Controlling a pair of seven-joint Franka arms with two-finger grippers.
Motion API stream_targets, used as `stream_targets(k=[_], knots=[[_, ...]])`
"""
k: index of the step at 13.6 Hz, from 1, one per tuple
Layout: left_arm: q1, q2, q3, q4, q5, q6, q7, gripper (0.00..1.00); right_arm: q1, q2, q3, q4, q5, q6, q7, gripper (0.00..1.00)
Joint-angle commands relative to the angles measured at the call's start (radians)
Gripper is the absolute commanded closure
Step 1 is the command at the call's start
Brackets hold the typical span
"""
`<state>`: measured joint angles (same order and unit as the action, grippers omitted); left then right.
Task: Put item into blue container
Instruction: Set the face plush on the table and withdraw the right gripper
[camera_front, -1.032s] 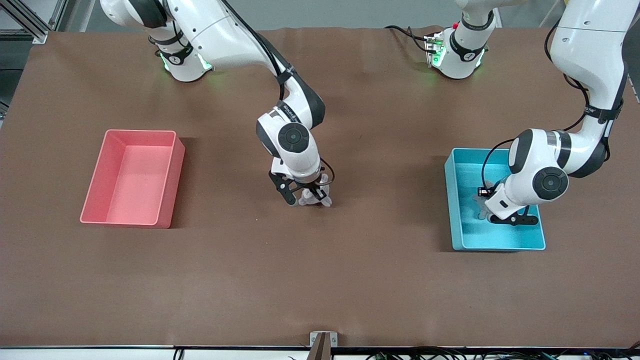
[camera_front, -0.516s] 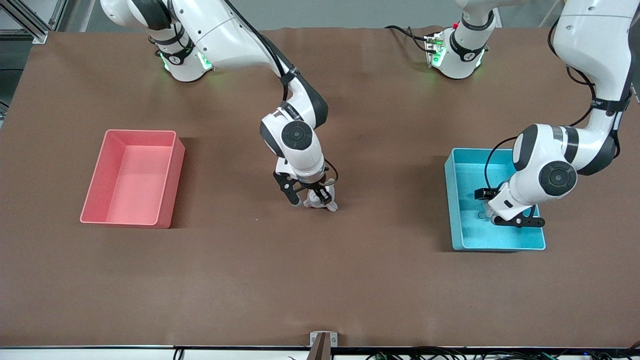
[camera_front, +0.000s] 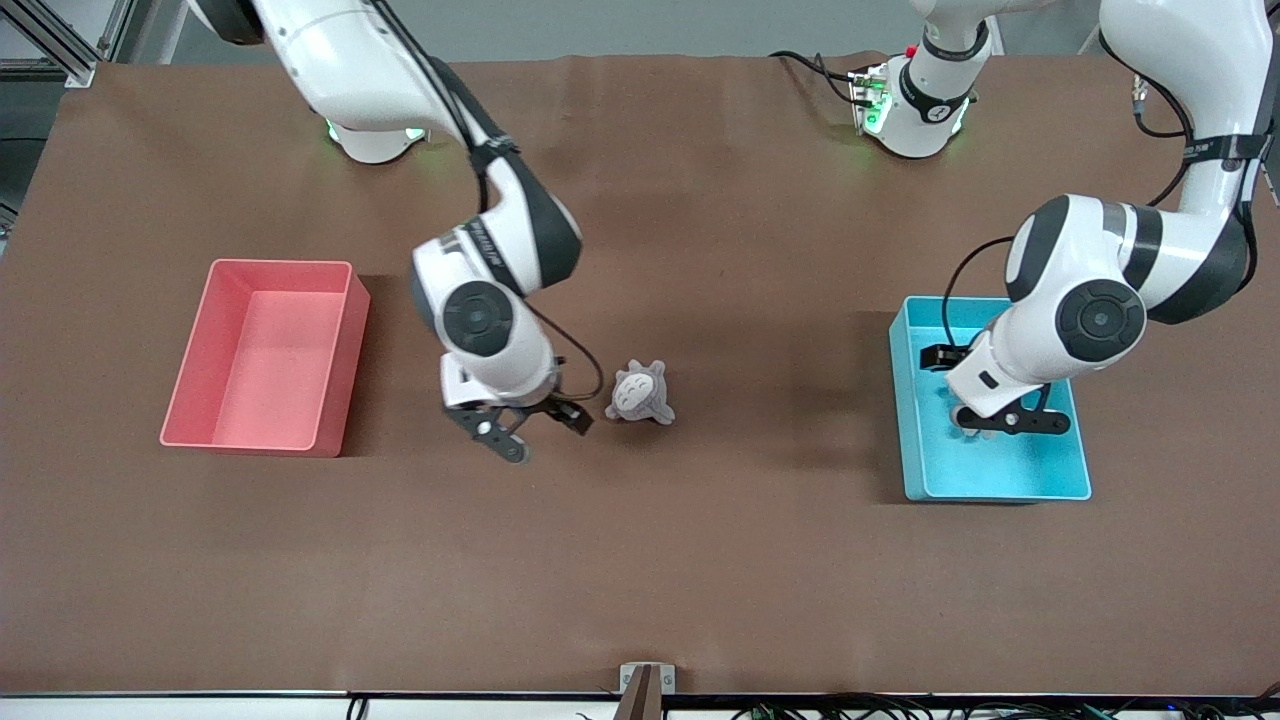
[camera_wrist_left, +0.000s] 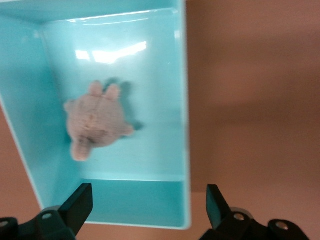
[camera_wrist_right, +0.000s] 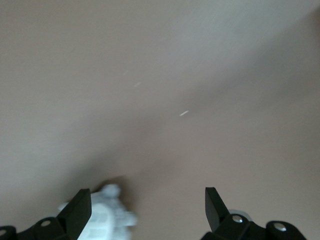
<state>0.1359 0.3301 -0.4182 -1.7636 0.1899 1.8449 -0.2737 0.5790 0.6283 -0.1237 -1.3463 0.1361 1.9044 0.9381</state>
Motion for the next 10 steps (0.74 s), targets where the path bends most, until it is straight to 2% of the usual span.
stream_targets(k=[1,3,6,8,10], knots=[[-0.01,0.015,-0.108,0.05,-0.024,-0.029,-0.172,0.0,-0.121,-0.088,0.016,-0.037,-0.004,-0.118,-0.271,0.0],[-0.076,0.044,-0.151,0.078,-0.021,-0.026,-0.339,0.0,-0.212,-0.128,0.016,-0.037,-0.035,-0.192,-0.469,0.0],[-0.226,0.133,-0.151,0.14,-0.018,0.0,-0.592,0.0,-0.324,-0.174,0.016,-0.045,-0.059,-0.26,-0.649,0.0],[-0.295,0.205,-0.149,0.154,-0.015,0.124,-0.732,0.0,-0.393,-0.199,0.016,-0.044,-0.127,-0.303,-0.744,0.0],[-0.355,0.263,-0.145,0.174,-0.01,0.282,-0.826,0.0,-0.462,-0.222,0.016,-0.043,-0.135,-0.336,-0.861,0.0]])
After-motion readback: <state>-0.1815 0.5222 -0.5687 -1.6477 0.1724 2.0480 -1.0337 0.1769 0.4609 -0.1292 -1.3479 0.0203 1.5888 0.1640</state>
